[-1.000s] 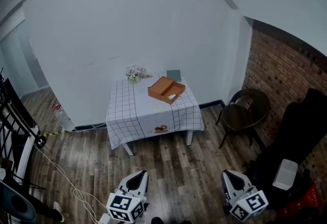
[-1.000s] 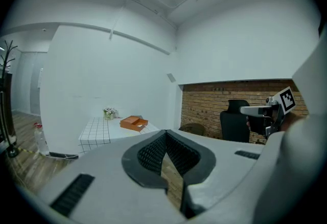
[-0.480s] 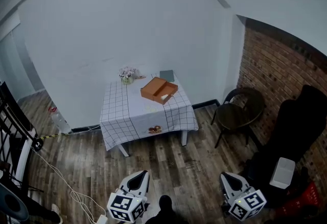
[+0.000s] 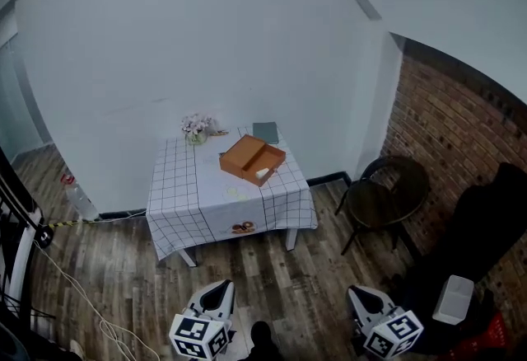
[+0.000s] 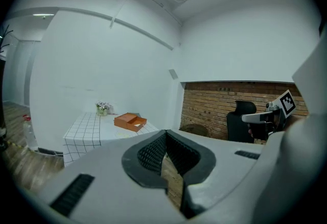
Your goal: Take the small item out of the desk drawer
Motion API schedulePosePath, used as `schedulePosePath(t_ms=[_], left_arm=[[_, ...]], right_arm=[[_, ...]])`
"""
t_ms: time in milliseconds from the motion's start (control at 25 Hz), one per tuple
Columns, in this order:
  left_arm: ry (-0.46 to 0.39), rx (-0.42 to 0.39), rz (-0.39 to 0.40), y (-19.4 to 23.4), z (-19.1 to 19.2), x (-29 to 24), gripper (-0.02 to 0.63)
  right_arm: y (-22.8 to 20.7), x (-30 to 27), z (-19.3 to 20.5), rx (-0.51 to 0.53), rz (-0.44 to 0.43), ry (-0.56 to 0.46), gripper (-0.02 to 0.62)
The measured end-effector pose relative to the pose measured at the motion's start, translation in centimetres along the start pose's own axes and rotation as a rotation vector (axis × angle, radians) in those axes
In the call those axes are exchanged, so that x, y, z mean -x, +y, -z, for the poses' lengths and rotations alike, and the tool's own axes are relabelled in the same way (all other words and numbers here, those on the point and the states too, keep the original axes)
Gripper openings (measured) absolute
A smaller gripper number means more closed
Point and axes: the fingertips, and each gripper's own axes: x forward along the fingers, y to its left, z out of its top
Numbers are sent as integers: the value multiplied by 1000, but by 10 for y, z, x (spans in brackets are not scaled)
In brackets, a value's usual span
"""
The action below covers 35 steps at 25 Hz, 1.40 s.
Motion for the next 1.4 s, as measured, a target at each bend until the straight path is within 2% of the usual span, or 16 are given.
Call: schedulePosePath(t_ms=[280, 560, 840, 1080, 1240, 1400], left_arm=[[-24, -7, 9, 84, -48, -81, 9], [-38, 16, 2, 154, -71, -125, 9], [-45, 49, -40, 190, -76, -140, 10], [-29, 61, -97, 213, -76, -167, 10], [-18, 56, -144, 225, -81, -197, 9], [-1, 71, -171, 233, -83, -251, 10]], right_arm=[[-17, -124, -37, 24, -6, 17, 5], [9, -225, -66, 85, -82, 34, 5], [5, -272, -65, 76, -110, 80, 5], [-17, -319, -66, 51, -160, 99, 5], [-36, -357, -70, 34, -221, 107, 5], [-79, -395, -77, 25, -248, 117, 5]])
